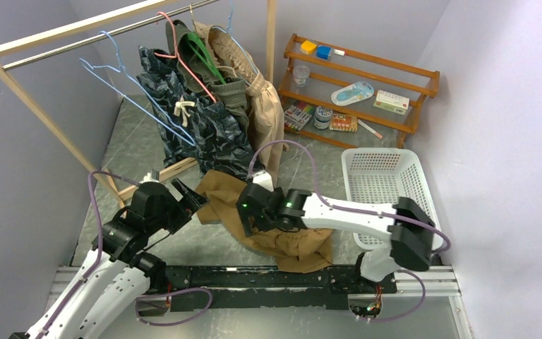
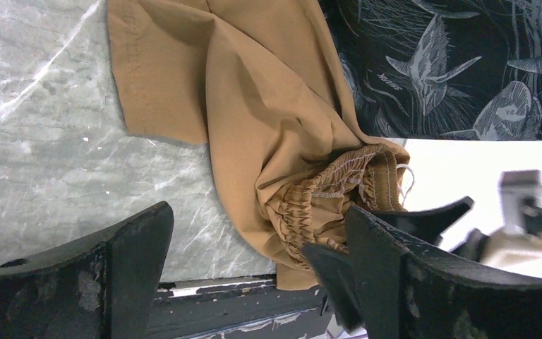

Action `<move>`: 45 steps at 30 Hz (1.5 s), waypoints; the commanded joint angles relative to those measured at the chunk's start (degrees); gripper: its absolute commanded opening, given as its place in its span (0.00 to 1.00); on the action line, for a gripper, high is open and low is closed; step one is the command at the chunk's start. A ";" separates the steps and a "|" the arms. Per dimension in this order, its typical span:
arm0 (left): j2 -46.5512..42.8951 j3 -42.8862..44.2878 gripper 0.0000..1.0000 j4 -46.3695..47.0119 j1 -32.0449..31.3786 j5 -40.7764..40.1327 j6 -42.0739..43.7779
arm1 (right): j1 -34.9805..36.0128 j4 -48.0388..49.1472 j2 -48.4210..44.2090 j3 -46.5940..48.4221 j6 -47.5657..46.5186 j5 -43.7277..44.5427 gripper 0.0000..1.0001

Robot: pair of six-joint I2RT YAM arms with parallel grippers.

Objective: Remove the shorts from the hanger
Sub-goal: Adjust the shorts at the center of the board.

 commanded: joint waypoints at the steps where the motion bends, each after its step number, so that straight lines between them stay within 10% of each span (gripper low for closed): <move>1: -0.54 -0.50 0.95 0.08 0.05 0.65 0.33 | 0.92 -5.11 8.92 3.66 1.97 1.04 0.98; 4: 0.19 -0.74 0.95 1.31 0.03 1.15 1.52 | 1.58 -8.69 12.57 5.33 2.95 6.93 0.92; 11: 4.29 0.37 0.94 2.17 0.02 2.37 2.06 | 2.55 -10.88 4.22 8.52 5.91 17.22 0.17; 15: 4.17 -0.67 0.94 2.52 0.02 3.03 1.34 | -1.55 -5.23 -6.54 1.13 5.25 18.96 0.07; 22: 2.27 -1.40 0.94 2.38 0.15 2.14 0.89 | -17.34 -0.85 -10.59 -9.14 -2.04 2.95 0.32; 27: 2.68 -1.14 0.94 2.62 0.11 2.49 1.02 | -17.94 -6.07 -1.61 -7.06 -1.79 5.20 0.80; 33: 4.13 -0.10 0.94 1.79 0.12 2.65 1.75 | -17.91 -7.77 -4.17 -1.55 -4.82 6.64 0.97; 45: 4.08 -0.59 0.94 2.88 0.15 3.25 1.42 | -22.95 0.62 -4.88 -6.76 -9.27 -0.56 1.00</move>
